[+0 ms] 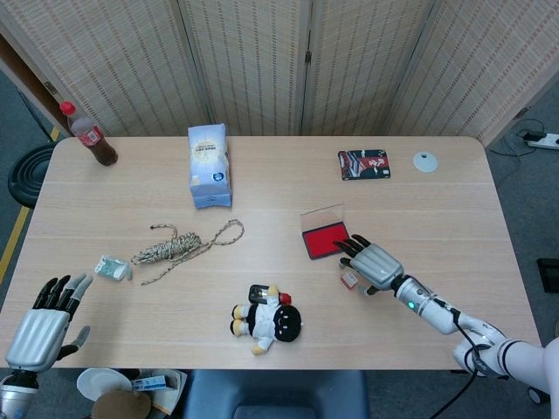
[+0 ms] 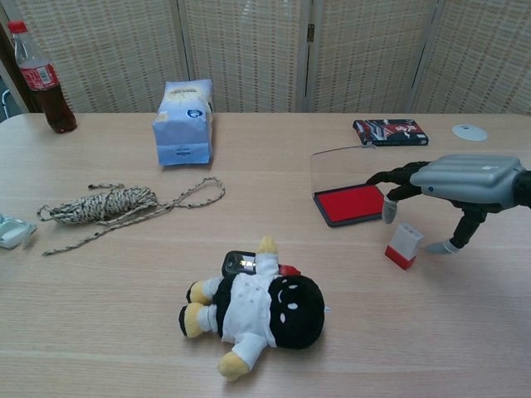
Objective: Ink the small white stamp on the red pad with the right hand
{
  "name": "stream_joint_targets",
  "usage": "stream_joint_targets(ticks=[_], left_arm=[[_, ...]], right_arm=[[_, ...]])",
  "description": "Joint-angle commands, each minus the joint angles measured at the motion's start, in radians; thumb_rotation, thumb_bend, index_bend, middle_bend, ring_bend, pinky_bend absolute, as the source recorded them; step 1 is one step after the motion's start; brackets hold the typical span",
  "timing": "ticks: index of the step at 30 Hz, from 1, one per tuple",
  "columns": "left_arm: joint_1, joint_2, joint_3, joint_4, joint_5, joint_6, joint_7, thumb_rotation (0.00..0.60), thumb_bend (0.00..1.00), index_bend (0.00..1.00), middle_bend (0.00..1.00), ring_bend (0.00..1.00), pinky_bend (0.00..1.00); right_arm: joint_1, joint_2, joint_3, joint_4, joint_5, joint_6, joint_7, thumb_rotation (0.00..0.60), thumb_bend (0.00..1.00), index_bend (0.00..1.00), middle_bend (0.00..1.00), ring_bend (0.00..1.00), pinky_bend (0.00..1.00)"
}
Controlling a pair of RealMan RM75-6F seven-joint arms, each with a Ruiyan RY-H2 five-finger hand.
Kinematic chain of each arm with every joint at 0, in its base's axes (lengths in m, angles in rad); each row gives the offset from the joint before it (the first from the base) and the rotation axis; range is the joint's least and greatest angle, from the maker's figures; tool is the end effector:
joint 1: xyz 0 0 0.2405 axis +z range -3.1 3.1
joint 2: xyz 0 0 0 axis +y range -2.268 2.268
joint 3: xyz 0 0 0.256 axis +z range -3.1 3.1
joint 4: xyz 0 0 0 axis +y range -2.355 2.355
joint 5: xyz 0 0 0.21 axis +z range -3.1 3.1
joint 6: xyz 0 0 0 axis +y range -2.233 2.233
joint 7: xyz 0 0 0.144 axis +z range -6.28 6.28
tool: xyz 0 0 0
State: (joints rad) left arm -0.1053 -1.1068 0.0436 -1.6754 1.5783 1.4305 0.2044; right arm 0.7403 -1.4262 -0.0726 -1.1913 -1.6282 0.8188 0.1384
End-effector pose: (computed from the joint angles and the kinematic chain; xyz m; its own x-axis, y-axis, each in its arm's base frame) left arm -0.2959 0.1645 0.1339 0.5447 0.1216 0.8298 0.8376 -0.1287 -0.5310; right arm -0.2413 -0.3340 0.0006 0.6929 -0.3597 0.6249 -0.6841 -0.6017 0.4123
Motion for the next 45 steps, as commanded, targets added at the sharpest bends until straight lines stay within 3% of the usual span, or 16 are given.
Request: stream_joint_targets(ticks=[1, 10, 24, 35, 45], left_arm=[[0.001, 0.000, 0.001, 0.000, 0.002, 0.001, -0.001, 0.600, 0.34, 0.00, 0.00, 0.00, 0.06], [0.002, 0.005, 0.001, 0.003, 0.010, 0.007, -0.019, 0.600, 0.34, 0.00, 0.00, 0.00, 0.06], [0.005, 0.010, 0.006, 0.019, 0.041, 0.026, -0.062, 0.600, 0.34, 0.00, 0.00, 0.00, 0.06], [0.006, 0.014, 0.007, 0.019, 0.050, 0.032, -0.075, 0.600, 0.34, 0.00, 0.00, 0.00, 0.06], [0.008, 0.026, 0.011, 0.022, 0.066, 0.042, -0.105, 0.600, 0.34, 0.00, 0.00, 0.00, 0.06]], right_arm=[[0.001, -0.005, -0.001, 0.003, 0.003, -0.003, -0.003, 0.600, 0.24, 0.32, 0.00, 0.00, 0.00], [0.000, -0.025, 0.000, 0.017, 0.015, -0.001, -0.023, 0.600, 0.24, 0.36, 0.01, 0.00, 0.00], [-0.013, -0.064, 0.019, 0.042, 0.031, 0.042, -0.063, 0.600, 0.25, 0.61, 0.08, 0.00, 0.00], [0.003, -0.010, 0.067, -0.034, 0.104, 0.005, -0.067, 0.600, 0.25, 0.63, 0.10, 0.00, 0.00], [0.011, 0.025, 0.131, -0.120, 0.257, -0.043, -0.236, 0.600, 0.25, 0.63, 0.21, 0.04, 0.00]])
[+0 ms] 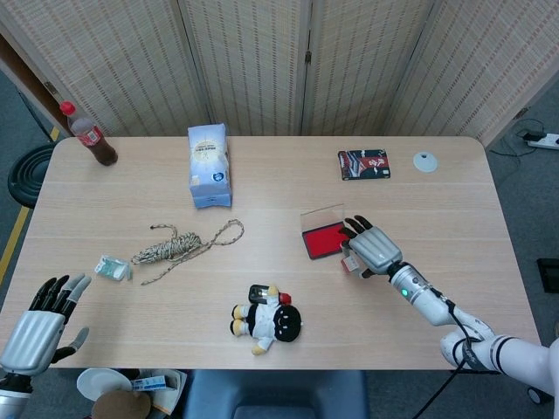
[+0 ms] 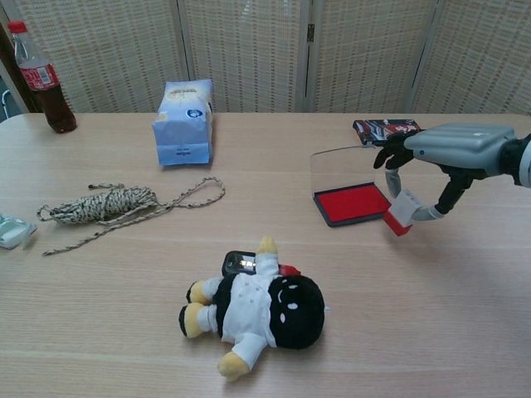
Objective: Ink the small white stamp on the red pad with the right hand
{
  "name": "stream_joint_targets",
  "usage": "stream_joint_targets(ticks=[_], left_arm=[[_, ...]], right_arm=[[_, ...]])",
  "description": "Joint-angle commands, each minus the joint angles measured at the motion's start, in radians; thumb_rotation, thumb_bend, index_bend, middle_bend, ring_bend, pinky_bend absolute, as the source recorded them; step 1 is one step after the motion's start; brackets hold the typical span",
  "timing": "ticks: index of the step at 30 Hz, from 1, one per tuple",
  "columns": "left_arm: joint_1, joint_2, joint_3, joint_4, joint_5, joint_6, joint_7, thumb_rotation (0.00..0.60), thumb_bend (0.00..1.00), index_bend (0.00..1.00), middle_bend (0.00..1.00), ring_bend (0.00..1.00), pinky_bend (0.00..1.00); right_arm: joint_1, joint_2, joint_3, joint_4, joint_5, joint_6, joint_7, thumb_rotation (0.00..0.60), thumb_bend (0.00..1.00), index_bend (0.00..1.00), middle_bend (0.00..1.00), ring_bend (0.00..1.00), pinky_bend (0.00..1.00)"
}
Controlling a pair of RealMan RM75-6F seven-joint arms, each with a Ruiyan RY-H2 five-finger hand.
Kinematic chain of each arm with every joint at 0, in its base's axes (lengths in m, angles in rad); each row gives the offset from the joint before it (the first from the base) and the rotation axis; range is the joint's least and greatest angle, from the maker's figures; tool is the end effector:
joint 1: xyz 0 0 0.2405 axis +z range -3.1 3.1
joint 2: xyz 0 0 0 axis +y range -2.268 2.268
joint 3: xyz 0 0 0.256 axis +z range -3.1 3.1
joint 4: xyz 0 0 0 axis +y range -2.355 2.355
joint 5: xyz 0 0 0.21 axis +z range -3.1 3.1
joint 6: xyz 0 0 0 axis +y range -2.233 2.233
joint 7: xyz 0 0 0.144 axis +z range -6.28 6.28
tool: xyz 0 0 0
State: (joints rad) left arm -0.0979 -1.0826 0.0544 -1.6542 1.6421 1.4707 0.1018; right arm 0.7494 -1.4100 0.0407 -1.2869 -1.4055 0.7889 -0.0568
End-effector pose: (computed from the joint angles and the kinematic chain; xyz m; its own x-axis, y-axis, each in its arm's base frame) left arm -0.2943 0.1601 0.1437 0.4984 0.0977 0.8614 0.8615 -0.1669 -0.4795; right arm -0.2169 -0.3558 0.0118 0.6462 -0.3198 0.6929 -0.7369 -0.4977 0.4576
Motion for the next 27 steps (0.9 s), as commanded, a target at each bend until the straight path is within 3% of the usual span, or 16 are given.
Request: stream_joint_targets(ticks=[1, 6, 13, 27], left_arm=[[0.001, 0.002, 0.001, 0.001, 0.004, 0.003, -0.005, 0.600, 0.34, 0.00, 0.00, 0.00, 0.06], [0.001, 0.004, 0.002, 0.001, 0.006, 0.004, -0.009, 0.600, 0.34, 0.00, 0.00, 0.00, 0.06], [0.003, 0.007, 0.001, 0.001, 0.005, 0.006, -0.016, 0.600, 0.34, 0.00, 0.00, 0.00, 0.06], [0.004, 0.015, 0.000, 0.003, 0.005, 0.008, -0.039, 0.600, 0.34, 0.00, 0.00, 0.00, 0.06]], right_arm=[[0.003, 0.010, 0.022, -0.031, 0.049, -0.017, -0.054, 0.600, 0.26, 0.63, 0.22, 0.04, 0.00], [0.005, 0.005, 0.038, -0.039, 0.104, -0.030, -0.088, 0.600, 0.25, 0.63, 0.27, 0.08, 0.00], [0.007, -0.017, 0.060, -0.038, 0.178, -0.061, -0.072, 0.600, 0.25, 0.63, 0.27, 0.11, 0.02], [0.022, -0.072, 0.079, 0.021, 0.216, -0.074, -0.058, 0.600, 0.26, 0.63, 0.27, 0.18, 0.08]])
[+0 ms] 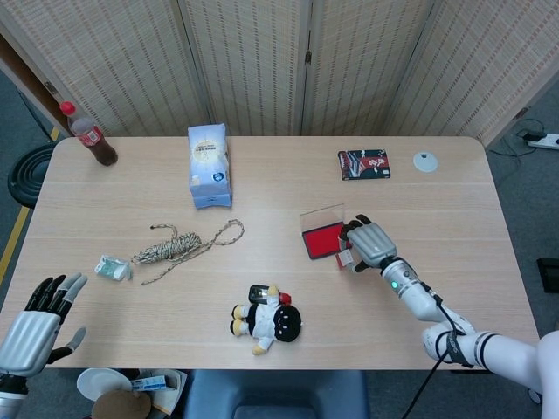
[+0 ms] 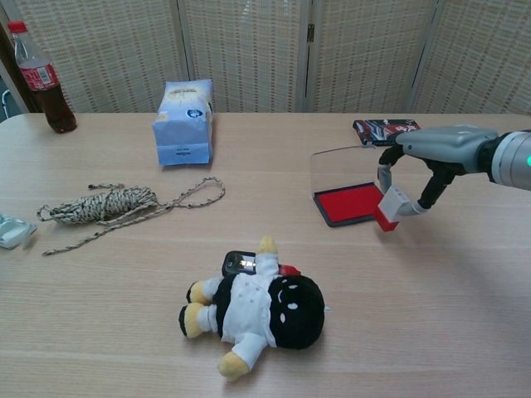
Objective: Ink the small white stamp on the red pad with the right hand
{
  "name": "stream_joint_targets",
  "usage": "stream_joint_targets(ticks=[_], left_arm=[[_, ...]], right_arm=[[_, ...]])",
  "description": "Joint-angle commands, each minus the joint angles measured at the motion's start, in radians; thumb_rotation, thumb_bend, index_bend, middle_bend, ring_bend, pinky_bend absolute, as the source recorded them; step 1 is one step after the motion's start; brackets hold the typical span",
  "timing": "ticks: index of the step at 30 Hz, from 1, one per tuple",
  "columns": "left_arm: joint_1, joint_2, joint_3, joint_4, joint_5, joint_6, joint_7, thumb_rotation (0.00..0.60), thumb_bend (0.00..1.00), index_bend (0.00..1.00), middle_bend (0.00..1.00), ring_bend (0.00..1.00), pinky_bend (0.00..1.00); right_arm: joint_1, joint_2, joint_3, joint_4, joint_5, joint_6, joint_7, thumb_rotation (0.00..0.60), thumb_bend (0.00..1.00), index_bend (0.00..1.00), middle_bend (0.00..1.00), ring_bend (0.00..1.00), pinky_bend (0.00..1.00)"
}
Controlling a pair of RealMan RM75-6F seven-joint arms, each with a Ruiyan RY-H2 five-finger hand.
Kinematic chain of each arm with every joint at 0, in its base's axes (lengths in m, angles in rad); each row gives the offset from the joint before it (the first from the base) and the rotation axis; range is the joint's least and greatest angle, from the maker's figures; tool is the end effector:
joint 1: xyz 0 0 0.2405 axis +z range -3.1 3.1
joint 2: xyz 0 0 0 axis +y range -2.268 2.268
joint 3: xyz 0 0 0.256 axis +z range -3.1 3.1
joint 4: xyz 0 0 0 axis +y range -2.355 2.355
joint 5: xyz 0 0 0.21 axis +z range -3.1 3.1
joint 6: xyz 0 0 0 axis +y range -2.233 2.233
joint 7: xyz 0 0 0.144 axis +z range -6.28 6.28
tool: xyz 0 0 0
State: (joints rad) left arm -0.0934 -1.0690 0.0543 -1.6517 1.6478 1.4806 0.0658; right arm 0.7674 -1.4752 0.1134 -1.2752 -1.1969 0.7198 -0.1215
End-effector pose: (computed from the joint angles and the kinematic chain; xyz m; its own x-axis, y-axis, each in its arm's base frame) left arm -0.2955 0.1590 0.1491 0.4801 0.0941 0.8721 0.8716 -0.1637 -0.4622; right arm -0.2089 -0.3698 -0.0042 0.5357 -0.3978 0.7448 -0.8368 -0.3680 0.4053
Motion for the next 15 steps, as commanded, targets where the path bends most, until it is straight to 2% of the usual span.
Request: stream_joint_targets(ticks=[1, 9, 15], left_arm=[[-0.002, 0.002, 0.000, 0.001, -0.001, -0.003, -0.006, 0.600, 0.34, 0.00, 0.00, 0.00, 0.06], [-0.011, 0.014, -0.003, 0.009, -0.004, -0.014, -0.053, 0.600, 0.34, 0.00, 0.00, 0.00, 0.06], [-0.012, 0.028, -0.001, 0.019, 0.004, -0.007, -0.103, 0.600, 0.34, 0.00, 0.00, 0.00, 0.06]], right_arm=[[0.007, -0.010, 0.011, 0.014, 0.014, -0.011, 0.011, 0.600, 0.26, 0.63, 0.27, 0.18, 0.09], [0.050, -0.041, 0.052, 0.060, 0.077, -0.064, 0.025, 0.600, 0.26, 0.63, 0.28, 0.20, 0.11], [0.088, -0.056, 0.064, 0.071, 0.116, -0.078, -0.032, 0.600, 0.27, 0.63, 0.28, 0.20, 0.11]])
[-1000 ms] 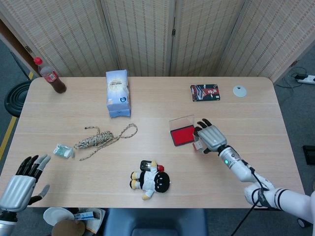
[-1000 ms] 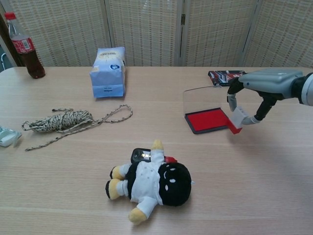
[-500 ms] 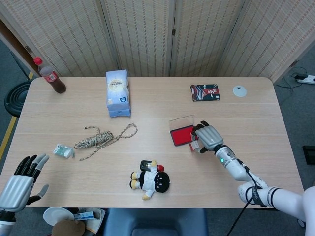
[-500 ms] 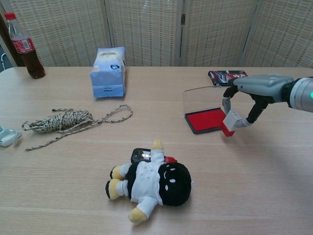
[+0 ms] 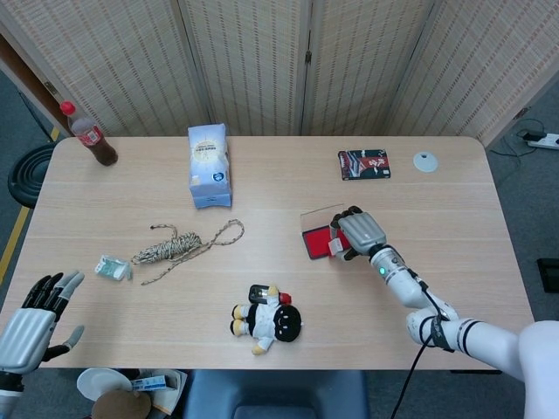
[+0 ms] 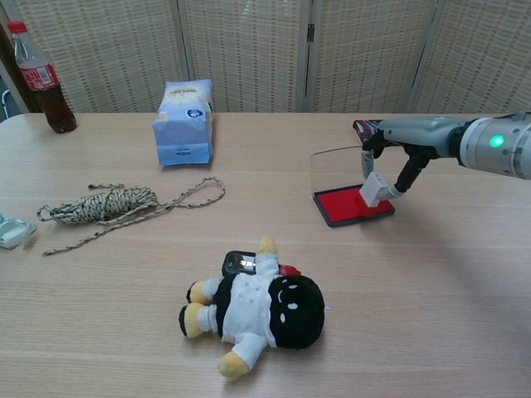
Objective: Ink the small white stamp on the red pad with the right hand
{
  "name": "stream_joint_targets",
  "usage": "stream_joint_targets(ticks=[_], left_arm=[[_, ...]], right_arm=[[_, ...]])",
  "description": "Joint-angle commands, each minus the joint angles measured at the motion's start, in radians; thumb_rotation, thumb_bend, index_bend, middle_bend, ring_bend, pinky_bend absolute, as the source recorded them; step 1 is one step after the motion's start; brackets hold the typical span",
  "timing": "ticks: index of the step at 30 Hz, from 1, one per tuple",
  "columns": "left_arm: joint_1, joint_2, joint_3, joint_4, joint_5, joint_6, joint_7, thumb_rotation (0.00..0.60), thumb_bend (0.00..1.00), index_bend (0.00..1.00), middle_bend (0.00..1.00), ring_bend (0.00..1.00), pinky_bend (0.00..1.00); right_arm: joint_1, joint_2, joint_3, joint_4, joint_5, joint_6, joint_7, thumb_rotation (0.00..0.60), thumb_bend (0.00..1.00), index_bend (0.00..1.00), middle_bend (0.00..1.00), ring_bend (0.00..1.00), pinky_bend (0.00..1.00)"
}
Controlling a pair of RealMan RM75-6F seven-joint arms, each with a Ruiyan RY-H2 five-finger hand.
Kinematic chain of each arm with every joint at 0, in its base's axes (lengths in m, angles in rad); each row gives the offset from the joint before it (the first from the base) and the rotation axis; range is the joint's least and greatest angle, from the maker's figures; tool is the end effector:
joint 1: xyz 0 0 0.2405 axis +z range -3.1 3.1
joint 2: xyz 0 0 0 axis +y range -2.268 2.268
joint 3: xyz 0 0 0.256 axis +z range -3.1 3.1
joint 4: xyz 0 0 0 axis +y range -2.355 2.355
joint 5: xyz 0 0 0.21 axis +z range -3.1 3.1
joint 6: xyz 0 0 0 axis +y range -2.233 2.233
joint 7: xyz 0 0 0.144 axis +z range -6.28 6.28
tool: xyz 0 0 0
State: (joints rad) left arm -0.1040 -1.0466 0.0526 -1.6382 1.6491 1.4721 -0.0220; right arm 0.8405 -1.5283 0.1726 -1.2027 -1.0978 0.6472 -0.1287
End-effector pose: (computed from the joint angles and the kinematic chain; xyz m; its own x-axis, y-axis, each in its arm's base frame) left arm -0.2988 0.1628 0.1562 0.4362 0.1072 0.8934 0.8940 -0.1650 -0.4167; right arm -0.1871 -0.3975 -0.0132 0.4892 -0.4137 0.7678 -0.8665 -0.3304 0.3740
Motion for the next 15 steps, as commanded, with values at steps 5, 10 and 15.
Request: stream_joint_targets(ticks=[5, 10, 15], left_arm=[[-0.005, 0.014, 0.003, 0.013, 0.009, -0.001, -0.048, 0.600, 0.34, 0.00, 0.00, 0.00, 0.06], [-0.002, 0.021, 0.009, 0.016, 0.022, 0.010, -0.072, 0.600, 0.34, 0.00, 0.00, 0.00, 0.06], [-0.005, 0.027, 0.012, 0.021, 0.031, 0.010, -0.097, 0.600, 0.34, 0.00, 0.00, 0.00, 0.06]], right_arm=[[0.044, 0.015, 0.002, -0.045, 0.076, 0.003, -0.128, 0.600, 0.27, 0.63, 0.29, 0.22, 0.11], [0.065, 0.020, -0.005, -0.082, 0.153, 0.030, -0.222, 0.600, 0.27, 0.64, 0.30, 0.23, 0.11], [0.088, 0.011, -0.020, -0.096, 0.223, 0.051, -0.302, 0.600, 0.27, 0.64, 0.30, 0.24, 0.11]])
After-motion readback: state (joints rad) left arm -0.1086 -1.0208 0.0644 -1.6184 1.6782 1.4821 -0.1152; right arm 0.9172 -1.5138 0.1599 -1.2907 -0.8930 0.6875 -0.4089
